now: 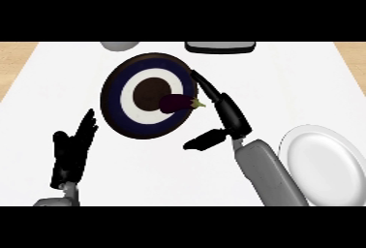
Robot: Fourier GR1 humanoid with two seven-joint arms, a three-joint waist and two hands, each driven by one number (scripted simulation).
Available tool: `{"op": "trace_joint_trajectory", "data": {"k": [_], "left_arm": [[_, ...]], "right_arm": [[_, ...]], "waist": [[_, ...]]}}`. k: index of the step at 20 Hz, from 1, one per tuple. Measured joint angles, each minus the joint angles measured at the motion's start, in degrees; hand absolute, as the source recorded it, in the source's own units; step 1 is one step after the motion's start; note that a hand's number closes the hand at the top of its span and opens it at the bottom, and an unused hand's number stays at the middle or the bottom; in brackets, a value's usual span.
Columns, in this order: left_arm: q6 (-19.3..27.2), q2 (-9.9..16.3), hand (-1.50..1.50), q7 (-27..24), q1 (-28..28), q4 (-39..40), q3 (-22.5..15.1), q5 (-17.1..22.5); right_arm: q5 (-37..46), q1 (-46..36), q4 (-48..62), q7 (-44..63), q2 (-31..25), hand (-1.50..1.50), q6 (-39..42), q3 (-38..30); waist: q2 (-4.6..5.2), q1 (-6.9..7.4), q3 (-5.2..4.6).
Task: Pick the eggplant from the plate and place it in the plate
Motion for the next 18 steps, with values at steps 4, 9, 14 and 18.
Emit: {"op": "trace_joint_trajectory", "data": {"k": [4,9,14,18], "left_arm": [[0.2,-0.6,0.0,0.7,-1.2,0.7,0.0,-0.5],[0.6,-1.5,0.0,0.7,-1.8,1.2,-0.3,-1.3],[0.3,-1.3,0.0,0.8,-1.7,1.0,0.4,-1.4],[-0.5,-1.1,0.0,0.1,-0.4,0.3,0.7,-1.0]], "right_arm": [[0.9,-0.2,1.2,0.3,0.0,-1.5,-2.1,0.3],[2.4,-1.7,4.7,1.0,0.5,-1.5,-5.9,0.9],[4.0,-2.1,7.6,-0.8,0.5,-1.5,-6.5,-1.3],[5.5,-1.2,5.8,0.5,-0.7,-1.5,-6.1,-2.8]], "waist": [[-0.01,-0.04,-0.01],[0.02,0.01,0.0],[0.01,0.0,0.0],[-0.02,-0.07,-0.01]]}}
